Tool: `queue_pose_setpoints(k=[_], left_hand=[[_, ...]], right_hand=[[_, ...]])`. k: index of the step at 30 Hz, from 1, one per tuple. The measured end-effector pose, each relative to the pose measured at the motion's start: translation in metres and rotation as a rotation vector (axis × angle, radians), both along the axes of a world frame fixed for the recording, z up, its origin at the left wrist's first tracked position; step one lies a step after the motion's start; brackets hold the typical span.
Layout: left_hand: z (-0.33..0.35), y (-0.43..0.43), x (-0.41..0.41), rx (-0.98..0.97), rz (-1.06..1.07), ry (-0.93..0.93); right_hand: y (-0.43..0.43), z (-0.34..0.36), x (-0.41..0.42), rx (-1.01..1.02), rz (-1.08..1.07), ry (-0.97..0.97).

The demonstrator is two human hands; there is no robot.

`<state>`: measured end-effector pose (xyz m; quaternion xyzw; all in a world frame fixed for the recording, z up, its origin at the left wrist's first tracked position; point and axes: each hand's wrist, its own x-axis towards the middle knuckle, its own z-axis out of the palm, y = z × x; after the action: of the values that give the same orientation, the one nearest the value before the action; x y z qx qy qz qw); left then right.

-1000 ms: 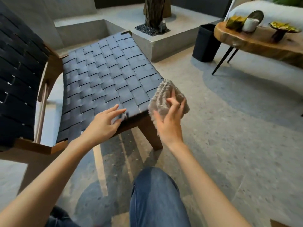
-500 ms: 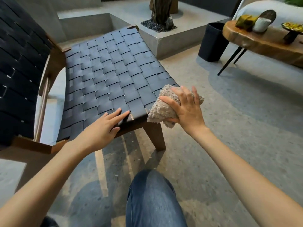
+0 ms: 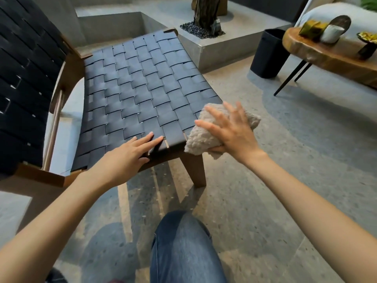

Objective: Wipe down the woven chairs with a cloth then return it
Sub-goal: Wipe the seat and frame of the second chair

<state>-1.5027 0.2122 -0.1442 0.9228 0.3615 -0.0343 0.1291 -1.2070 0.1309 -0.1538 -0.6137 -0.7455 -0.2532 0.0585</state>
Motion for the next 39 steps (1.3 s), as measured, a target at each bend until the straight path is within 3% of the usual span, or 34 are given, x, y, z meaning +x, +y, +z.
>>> queue_pose_setpoints(k=[5, 12, 19, 24, 30, 33, 36, 39], left_hand=[[-0.002, -0.005, 0.001, 0.054, -0.002, 0.023], [0.003, -0.01, -0.012, 0.071, 0.02, 0.068], [0.008, -0.015, -0.042, 0.028, 0.118, 0.115], [0.01, -0.015, -0.063, -0.015, 0.172, 0.174], [0.008, -0.007, -0.09, -0.048, 0.299, 0.329], [0.01, -0.007, -0.092, -0.054, 0.335, 0.359], [0.01, -0.007, -0.085, -0.073, 0.325, 0.327], [0.01, -0.009, -0.077, -0.068, 0.304, 0.316]], right_hand=[[-0.002, 0.007, 0.02, -0.037, -0.123, 0.218], [0.001, 0.006, 0.008, 0.059, 0.203, 0.138], [0.003, 0.012, -0.002, -0.053, 0.323, 0.154], [0.027, 0.005, -0.081, -0.233, 0.487, 0.161], [0.069, 0.005, -0.165, -0.461, 0.303, 0.31], [0.065, 0.016, -0.16, -0.547, 0.291, 0.222], [0.056, 0.017, -0.142, -0.498, 0.118, 0.113], [0.043, 0.005, -0.132, -0.323, 0.024, 0.132]])
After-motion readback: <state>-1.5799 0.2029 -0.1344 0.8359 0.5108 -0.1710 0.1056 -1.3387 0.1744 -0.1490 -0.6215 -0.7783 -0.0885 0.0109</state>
